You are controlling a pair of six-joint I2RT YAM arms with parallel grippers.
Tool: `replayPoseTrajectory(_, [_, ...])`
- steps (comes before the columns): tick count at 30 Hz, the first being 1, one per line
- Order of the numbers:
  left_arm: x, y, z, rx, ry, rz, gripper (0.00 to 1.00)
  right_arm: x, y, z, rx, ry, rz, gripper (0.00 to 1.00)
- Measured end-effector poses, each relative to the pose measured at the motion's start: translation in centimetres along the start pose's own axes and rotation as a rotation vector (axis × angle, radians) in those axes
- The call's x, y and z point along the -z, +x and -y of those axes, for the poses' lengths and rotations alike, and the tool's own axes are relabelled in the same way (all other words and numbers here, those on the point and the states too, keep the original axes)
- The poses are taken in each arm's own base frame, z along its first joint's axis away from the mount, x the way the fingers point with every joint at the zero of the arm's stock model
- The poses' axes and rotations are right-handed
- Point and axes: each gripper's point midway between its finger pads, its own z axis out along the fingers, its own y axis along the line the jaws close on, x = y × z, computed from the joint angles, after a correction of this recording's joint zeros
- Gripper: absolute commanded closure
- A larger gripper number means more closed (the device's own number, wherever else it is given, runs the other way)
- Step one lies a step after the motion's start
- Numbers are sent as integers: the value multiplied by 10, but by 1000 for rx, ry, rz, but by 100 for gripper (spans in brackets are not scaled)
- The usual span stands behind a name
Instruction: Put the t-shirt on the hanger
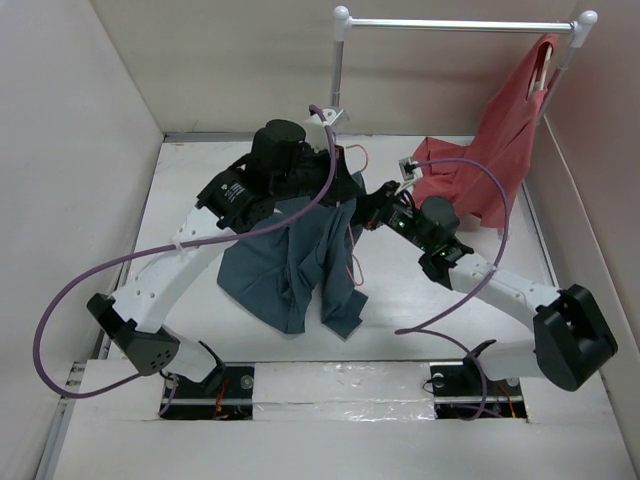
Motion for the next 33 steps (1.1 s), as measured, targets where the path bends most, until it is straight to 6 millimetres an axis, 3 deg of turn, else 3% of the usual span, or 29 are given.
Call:
replayPoseTrajectory(2, [5,1,0,7,-9,-7,100,-7,-10,-5,12,-8,37,100])
replayPoseTrajectory(5, [14,0,0,12,-31,-8,100,-3,-39,-33,68,-40,129,100])
replayPoseTrajectory(6, [17,-1,0,11,-36,-3,90,1,-46,-40,80,-51,150,100])
replayPoseTrajectory(10, [33,-13,6,-3,-37,41,70,32,-110,-98,163,-142,325,100])
replayPoseTrajectory(12, [40,-25,12,-22,-25,72,52,40,-135,-116,189,-169,395,100])
replayPoseTrajectory(14, [49,-38,18,-45,-21,109,46,43,-149,-125,204,-183,440,100])
replayPoseTrajectory(20, [69,-85,13,-38,-99,297,45,37,-140,-113,210,-134,407,100])
replayPoseTrajectory(25, [80,-123,10,33,-118,431,39,40,-133,-115,218,-122,377,100])
replayPoseTrajectory(29, [70,-152,14,92,-106,498,37,47,-135,-118,221,-119,382,100])
replayPoseTrajectory(33, [45,-151,1,160,-127,481,33,50,-136,-120,222,-119,384,100])
